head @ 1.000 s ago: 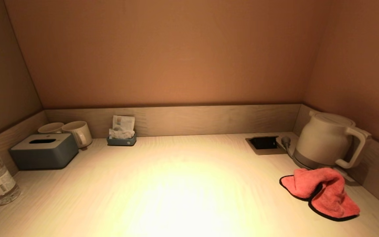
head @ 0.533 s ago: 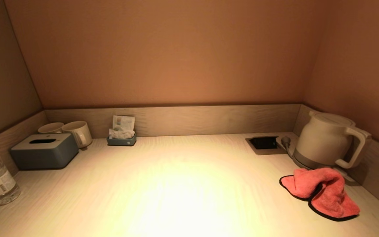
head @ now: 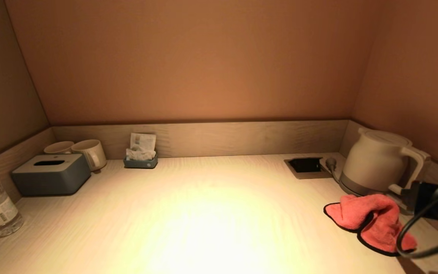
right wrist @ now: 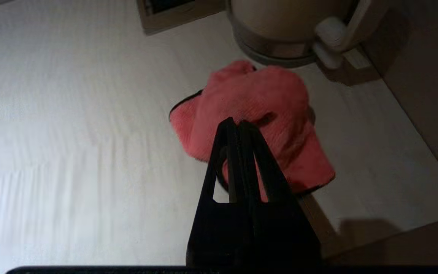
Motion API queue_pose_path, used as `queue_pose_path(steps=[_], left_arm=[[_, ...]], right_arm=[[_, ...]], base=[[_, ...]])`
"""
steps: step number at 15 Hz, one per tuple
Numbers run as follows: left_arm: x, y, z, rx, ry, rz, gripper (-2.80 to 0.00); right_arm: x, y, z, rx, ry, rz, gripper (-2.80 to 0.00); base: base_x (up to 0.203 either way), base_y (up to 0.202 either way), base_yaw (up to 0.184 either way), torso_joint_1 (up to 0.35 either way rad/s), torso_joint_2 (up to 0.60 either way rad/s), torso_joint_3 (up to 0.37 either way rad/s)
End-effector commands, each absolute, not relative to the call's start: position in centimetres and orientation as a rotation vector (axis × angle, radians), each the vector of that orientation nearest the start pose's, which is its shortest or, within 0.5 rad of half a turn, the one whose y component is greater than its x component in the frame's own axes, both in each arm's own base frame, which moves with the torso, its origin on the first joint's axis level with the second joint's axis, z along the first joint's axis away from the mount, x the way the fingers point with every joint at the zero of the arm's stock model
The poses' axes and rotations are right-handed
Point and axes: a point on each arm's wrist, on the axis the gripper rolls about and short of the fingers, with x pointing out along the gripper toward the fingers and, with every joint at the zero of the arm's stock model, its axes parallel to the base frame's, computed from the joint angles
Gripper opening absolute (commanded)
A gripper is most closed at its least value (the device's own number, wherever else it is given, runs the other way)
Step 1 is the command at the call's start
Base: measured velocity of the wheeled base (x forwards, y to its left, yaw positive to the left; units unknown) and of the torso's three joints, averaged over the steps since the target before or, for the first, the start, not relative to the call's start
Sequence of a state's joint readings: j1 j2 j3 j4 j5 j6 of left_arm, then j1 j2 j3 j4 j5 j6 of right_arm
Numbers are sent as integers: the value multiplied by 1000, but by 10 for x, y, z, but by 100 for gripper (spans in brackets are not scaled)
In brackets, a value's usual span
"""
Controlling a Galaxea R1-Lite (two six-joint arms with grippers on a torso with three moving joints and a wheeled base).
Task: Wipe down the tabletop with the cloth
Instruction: Pick up the tablecloth
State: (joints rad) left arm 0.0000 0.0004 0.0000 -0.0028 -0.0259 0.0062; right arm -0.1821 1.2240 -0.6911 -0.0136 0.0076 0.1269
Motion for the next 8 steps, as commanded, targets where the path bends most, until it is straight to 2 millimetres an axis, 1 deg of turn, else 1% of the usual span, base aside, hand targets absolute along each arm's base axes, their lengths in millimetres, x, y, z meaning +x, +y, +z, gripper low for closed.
queue_pose_path(steps=[1,3,4,6,8], left_arm=[[-23,-1,76,6,-2,-27,-280],[-23,-1,76,7,-2,-27,-280],[-23,-1,76,6,-3,-26,-280],[-23,-1,76,6,-3,-26,-280],[-23,-1,76,6,-3,-26,-280]], right_arm=[[212,-53,192,204,566,-269,-280],[222,-65,185,216,569,-315,-280],[224,-71,182,220,573,-332,-280],[223,-71,179,223,581,-332,-280],[221,-70,181,222,574,-326,-280]], base=[[0,0,0,0,0,0],[0,0,0,0,0,0],[0,0,0,0,0,0],[0,0,0,0,0,0],[0,0,0,0,0,0]])
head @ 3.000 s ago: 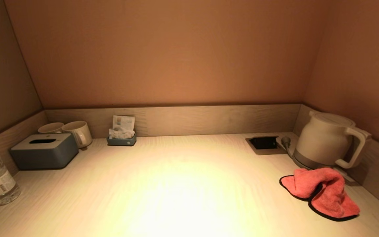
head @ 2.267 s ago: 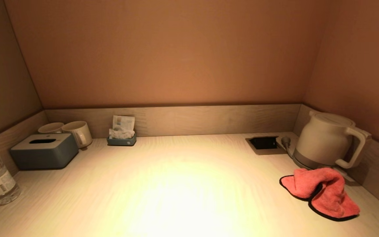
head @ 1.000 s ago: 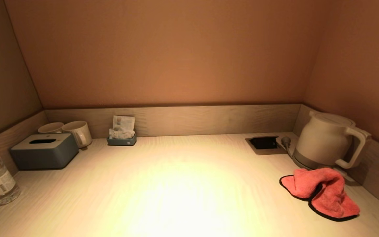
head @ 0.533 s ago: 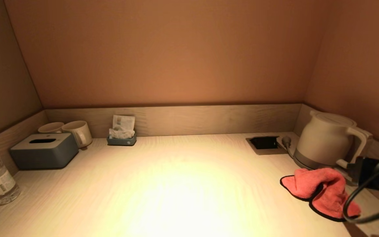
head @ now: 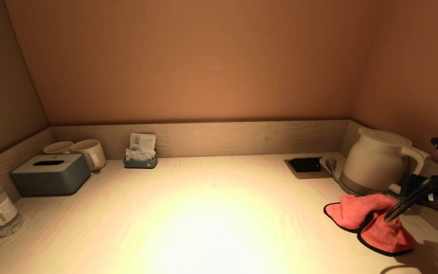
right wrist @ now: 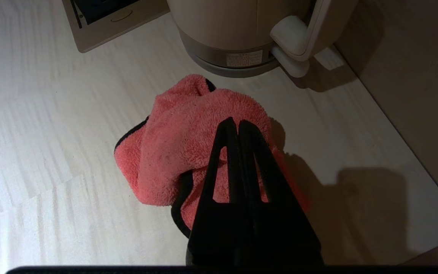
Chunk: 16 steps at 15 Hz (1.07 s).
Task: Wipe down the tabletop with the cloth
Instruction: Pick up the tablecloth
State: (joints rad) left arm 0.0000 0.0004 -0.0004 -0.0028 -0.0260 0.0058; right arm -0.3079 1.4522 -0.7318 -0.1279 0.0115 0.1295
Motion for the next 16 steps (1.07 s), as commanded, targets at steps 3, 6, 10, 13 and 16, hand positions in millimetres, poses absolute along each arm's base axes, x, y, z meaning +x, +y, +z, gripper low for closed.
queue_pose_path(steps=[3,6,10,13,16], left_arm=[[-23,-1,76,6,-2,-26,-280],[-23,-1,76,6,-2,-26,-280],[-23,-1,76,7,-2,-27,-280],[-23,-1,76,6,-2,-28,-280],[-23,-1,76,6,-2,-26,-280]], right_arm=[[218,-69,179,216,578,-321,-280],[220,-68,176,217,590,-313,0],[221,-65,177,217,588,-288,0],[223,-62,174,215,605,-276,0],[225,-58,166,210,638,-263,0]], base=[[0,0,0,0,0,0],[0,0,0,0,0,0],[0,0,0,0,0,0],[0,0,0,0,0,0],[0,0,0,0,0,0]])
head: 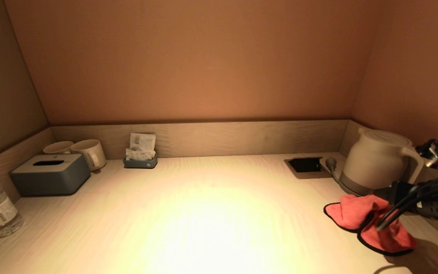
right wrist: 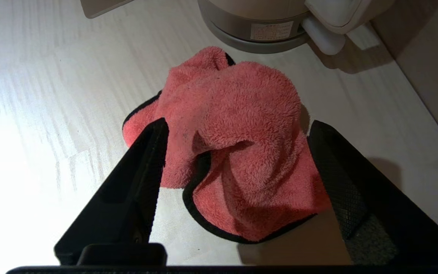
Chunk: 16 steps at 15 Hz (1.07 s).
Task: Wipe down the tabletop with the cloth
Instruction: Pick up the tablecloth
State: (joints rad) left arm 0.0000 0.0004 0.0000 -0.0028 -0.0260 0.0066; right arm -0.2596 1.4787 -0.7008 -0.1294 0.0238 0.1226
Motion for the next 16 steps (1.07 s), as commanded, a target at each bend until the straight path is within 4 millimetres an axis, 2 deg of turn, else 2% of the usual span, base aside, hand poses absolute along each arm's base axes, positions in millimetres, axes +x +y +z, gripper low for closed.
queue_pose_path(steps=[1,9,11,16], left_arm=[[-23,-1,76,6,-2,-26,-280],[-23,-1,76,6,-2,-26,-280],[-23,-1,76,8,-2,-27,-280],[-23,-1,76,7,-2,-26,-280]], right_arm=[[226,-58,164,208,647,-265,0],[242,-62,135,227,763,-271,0],[248,-64,127,223,746,-275,0],[251,-64,123,223,733,-275,0]], base=[[0,0,0,0,0,0],[0,0,0,0,0,0],[0,0,0,0,0,0],[0,0,0,0,0,0]])
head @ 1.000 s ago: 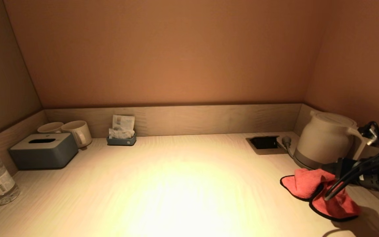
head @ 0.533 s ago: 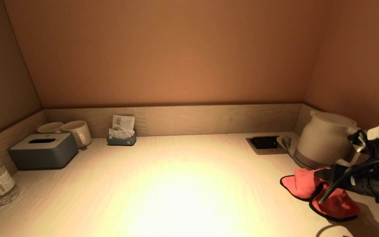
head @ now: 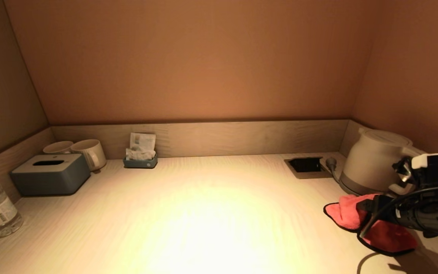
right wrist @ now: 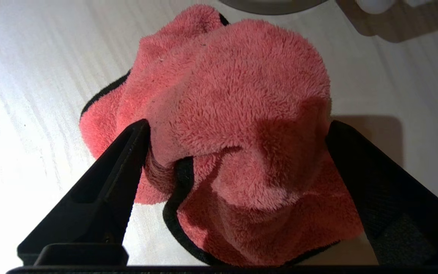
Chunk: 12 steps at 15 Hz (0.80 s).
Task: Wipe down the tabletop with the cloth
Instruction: Pick up the tablecloth
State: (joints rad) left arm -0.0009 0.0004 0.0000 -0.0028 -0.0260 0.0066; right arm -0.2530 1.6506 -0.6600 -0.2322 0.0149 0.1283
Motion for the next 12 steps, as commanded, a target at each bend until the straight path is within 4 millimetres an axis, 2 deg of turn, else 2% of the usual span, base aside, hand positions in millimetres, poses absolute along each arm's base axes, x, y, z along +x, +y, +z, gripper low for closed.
queue_pose_path(steps=[1,2,12], left_arm=[[-23,-1,76,6,-2,-27,-280],[-23,-1,76,6,-2,-27,-280],[-23,-1,76,6,-2,-26,-280]], right_arm=[[250,-64,123,223,731,-275,0],[250,-64,124,222,730,-276,-280],[248,-63,120,232,747,-261,-280]], base=[[0,0,0,0,0,0],[0,0,0,0,0,0],[0,0,0,0,0,0]])
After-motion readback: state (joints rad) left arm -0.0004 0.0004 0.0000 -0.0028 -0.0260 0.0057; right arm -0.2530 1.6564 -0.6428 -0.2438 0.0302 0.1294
